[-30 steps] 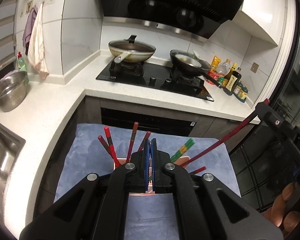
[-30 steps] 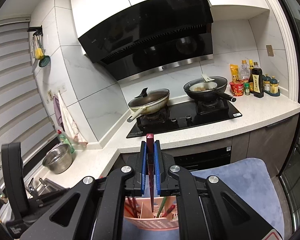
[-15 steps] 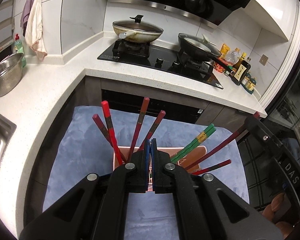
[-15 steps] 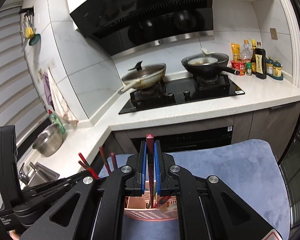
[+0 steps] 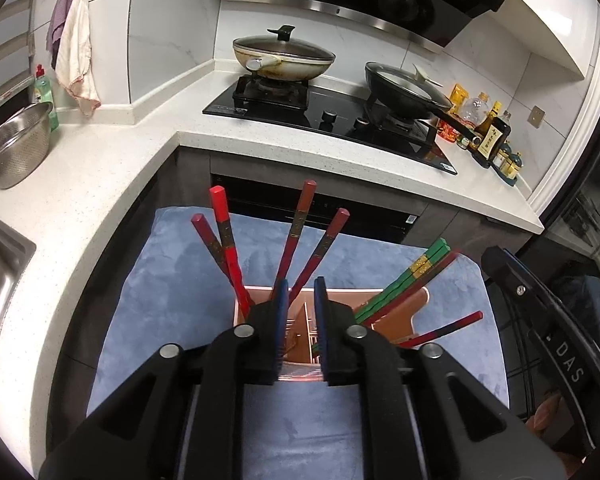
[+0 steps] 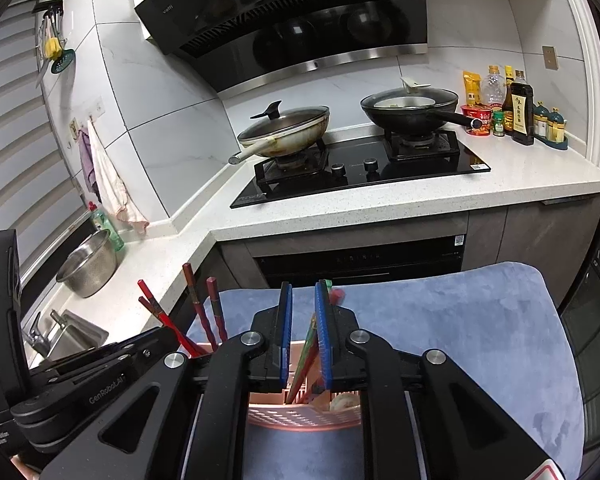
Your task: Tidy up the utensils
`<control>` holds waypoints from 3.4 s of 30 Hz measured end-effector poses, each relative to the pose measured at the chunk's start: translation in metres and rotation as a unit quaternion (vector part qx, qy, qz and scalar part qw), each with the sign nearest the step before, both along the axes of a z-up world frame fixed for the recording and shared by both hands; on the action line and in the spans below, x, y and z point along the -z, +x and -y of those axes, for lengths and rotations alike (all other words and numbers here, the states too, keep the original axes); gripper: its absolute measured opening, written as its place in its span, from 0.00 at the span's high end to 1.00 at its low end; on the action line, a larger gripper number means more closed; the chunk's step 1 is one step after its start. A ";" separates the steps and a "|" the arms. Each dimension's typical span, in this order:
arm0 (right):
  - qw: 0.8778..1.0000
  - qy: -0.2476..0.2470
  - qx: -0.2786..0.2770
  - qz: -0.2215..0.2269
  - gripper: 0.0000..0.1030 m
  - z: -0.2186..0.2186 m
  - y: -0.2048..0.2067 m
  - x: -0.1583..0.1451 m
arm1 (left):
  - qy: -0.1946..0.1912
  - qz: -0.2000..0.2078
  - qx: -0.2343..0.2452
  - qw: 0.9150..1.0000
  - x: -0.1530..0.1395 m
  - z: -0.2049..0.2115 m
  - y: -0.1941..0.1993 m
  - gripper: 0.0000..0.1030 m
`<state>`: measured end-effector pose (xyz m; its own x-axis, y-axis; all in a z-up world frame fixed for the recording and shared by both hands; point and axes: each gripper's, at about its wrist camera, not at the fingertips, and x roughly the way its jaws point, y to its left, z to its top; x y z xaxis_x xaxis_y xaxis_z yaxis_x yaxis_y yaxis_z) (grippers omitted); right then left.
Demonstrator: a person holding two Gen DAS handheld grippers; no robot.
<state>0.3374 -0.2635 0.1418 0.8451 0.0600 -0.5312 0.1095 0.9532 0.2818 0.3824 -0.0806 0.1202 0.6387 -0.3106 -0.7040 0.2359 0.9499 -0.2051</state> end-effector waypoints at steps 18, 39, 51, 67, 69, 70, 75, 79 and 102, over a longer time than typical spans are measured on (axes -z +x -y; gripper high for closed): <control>0.999 -0.036 -0.021 -0.022 0.78 -0.020 -0.057 0.007 | 0.051 0.034 -0.011 0.998 -0.008 -0.002 -0.050 0.77; 0.995 -0.071 -0.022 -0.072 0.70 -0.043 -0.142 0.028 | 0.102 0.032 -0.028 0.994 0.009 -0.011 -0.123 0.66; 0.993 -0.083 -0.019 -0.084 0.65 -0.044 -0.170 0.034 | 0.119 0.031 -0.029 0.992 0.016 -0.008 -0.152 0.51; 0.992 -0.082 -0.012 -0.097 0.39 -0.039 -0.184 0.041 | 0.142 0.030 -0.032 0.989 0.028 -0.004 -0.170 0.32; 0.992 -0.083 -0.014 -0.097 0.36 -0.041 -0.185 0.041 | 0.143 0.029 -0.033 0.989 0.029 -0.005 -0.171 0.30; 0.991 -0.085 -0.012 -0.099 0.33 -0.042 -0.185 0.042 | 0.145 0.029 -0.034 0.988 0.029 -0.005 -0.171 0.27; 0.991 -0.087 -0.008 -0.106 0.18 -0.041 -0.185 0.045 | 0.147 0.027 -0.040 0.988 0.032 -0.009 -0.172 0.21; 0.989 -0.092 -0.006 -0.111 0.17 -0.042 -0.185 0.048 | 0.155 0.028 -0.044 0.987 0.034 -0.008 -0.173 0.15; 0.987 -0.106 0.005 -0.120 0.06 -0.044 -0.184 0.053 | 0.173 0.014 -0.065 0.983 0.045 -0.012 -0.172 0.08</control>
